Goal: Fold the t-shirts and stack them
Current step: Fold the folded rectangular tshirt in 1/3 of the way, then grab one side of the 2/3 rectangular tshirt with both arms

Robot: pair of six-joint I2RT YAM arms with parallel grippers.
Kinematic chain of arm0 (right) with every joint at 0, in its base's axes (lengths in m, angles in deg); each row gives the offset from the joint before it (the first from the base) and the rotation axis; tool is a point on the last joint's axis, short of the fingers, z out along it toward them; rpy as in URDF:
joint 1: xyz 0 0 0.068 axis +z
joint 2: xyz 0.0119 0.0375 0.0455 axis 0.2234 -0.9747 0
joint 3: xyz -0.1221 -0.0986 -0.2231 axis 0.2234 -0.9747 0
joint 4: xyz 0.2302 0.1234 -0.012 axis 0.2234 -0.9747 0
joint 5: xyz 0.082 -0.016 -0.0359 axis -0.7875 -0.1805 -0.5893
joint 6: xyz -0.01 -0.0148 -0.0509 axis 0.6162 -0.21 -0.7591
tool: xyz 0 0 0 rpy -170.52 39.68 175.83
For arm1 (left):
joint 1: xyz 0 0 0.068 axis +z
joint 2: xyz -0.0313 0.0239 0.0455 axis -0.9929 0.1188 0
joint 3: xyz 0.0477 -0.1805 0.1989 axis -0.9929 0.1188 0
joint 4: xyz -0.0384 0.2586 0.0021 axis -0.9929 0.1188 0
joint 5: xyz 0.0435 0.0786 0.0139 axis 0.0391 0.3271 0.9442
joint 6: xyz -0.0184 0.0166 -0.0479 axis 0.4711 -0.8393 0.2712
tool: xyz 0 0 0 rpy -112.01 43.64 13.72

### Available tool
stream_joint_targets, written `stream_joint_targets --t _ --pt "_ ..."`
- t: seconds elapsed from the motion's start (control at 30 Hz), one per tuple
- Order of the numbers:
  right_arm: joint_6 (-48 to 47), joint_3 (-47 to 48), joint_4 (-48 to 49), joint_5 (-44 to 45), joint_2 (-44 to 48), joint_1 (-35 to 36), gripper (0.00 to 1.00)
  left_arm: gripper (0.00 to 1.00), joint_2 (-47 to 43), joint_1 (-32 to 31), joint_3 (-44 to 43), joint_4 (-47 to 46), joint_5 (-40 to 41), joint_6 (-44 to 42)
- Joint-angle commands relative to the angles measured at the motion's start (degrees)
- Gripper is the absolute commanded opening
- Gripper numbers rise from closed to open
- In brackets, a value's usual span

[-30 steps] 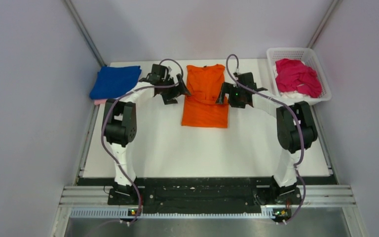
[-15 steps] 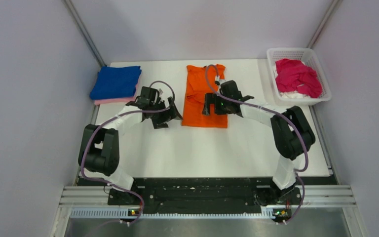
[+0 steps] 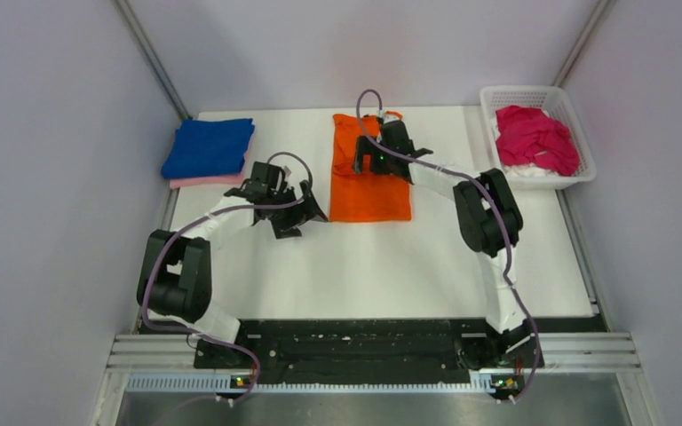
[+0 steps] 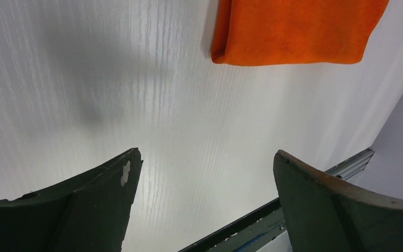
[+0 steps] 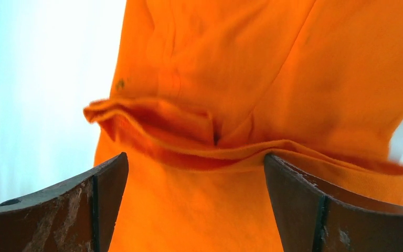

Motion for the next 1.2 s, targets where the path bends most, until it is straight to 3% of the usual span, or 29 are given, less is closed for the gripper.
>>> stream_joint_targets --t 0.0,0.1,0.27,0.4,0.6,0.73,0.97,1.17 --pt "1.3 9.79 1.12 6.75 -3.51 -0.65 0.99 0.99 -3.21 -0.09 1.58 -1.88 -1.28 1.28" --pt "1.31 14.47 -0.94 9.39 -4.98 -1.04 0.99 0.99 -2.76 -0.09 1.55 -1.87 -1.83 1.44" --pt "0.31 13.13 -0.35 6.9 -0.36 -2.04 0.99 0.99 -2.08 -0.48 1.72 -3.2 -2.38 1.89" --pt "2.15 0.32 0.83 6.04 9.93 -2.47 0.99 0.99 0.83 -1.12 0.09 -5.02 -2.02 2.92" --pt "13.03 -26.31 4.52 4.49 28.33 -8.55 0.99 0.98 6.39 -4.25 -2.27 -9.61 0.18 4.77" --pt "14.34 -37.29 6.96 0.9 35.99 -11.61 0.99 0.88 10.42 -4.72 -3.44 -12.17 0.05 7.26" --pt "12.5 -42.31 3.04 -4.74 38.41 -11.86 0.93 0.63 13.45 -5.18 -3.35 -13.61 6.73 9.59" --pt "13.52 -42.36 4.57 -8.71 35.46 -11.8 0.75 0.5 18.08 -5.34 -5.37 -13.97 8.8 11.08"
